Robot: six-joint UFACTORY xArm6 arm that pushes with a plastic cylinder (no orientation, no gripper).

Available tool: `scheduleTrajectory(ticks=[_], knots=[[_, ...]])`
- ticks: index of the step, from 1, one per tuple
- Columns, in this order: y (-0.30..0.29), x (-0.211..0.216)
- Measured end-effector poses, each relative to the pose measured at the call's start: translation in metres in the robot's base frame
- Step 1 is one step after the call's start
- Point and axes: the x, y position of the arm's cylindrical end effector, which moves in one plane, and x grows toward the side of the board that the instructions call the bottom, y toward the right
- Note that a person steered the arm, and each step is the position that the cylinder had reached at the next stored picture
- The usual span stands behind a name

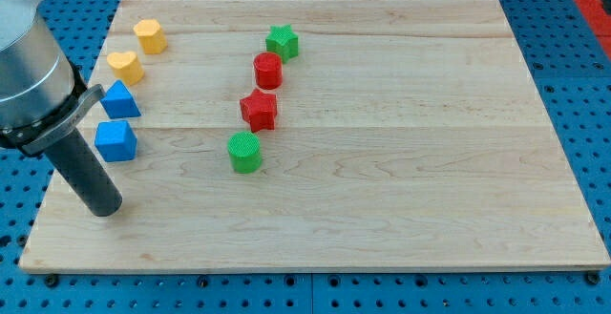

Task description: Nudge the yellow heart to a bit up

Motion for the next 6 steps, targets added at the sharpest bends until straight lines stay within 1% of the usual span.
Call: scheduleTrajectory(ticks=[4,5,6], knots=[[0.002,0.007],[-0.017,0.016],[-0.032,0.005]])
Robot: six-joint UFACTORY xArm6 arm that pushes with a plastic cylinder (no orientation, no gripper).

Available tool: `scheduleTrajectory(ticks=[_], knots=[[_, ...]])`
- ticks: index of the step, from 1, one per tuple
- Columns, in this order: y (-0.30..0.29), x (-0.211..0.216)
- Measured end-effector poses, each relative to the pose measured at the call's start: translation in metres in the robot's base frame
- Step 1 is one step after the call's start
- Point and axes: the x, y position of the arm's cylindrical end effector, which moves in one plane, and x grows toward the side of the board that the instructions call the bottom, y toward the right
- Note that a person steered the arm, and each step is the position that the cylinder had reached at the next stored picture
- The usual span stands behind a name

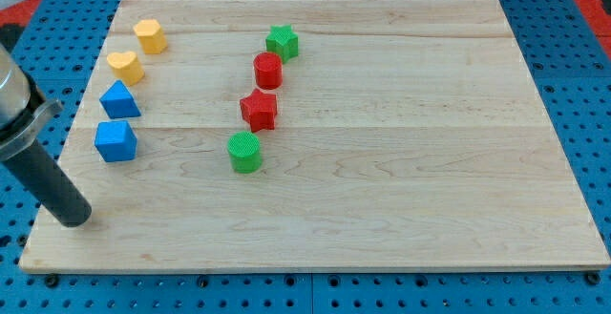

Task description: Nudge the yellow heart to a bit up

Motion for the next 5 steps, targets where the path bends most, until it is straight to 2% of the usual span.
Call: scheduleTrajectory(ticks=[1,2,3,5], knots=[[-0.044,-0.036],[-0.058,-0.084],[-0.053,-0.135],[0.002,-0.199]])
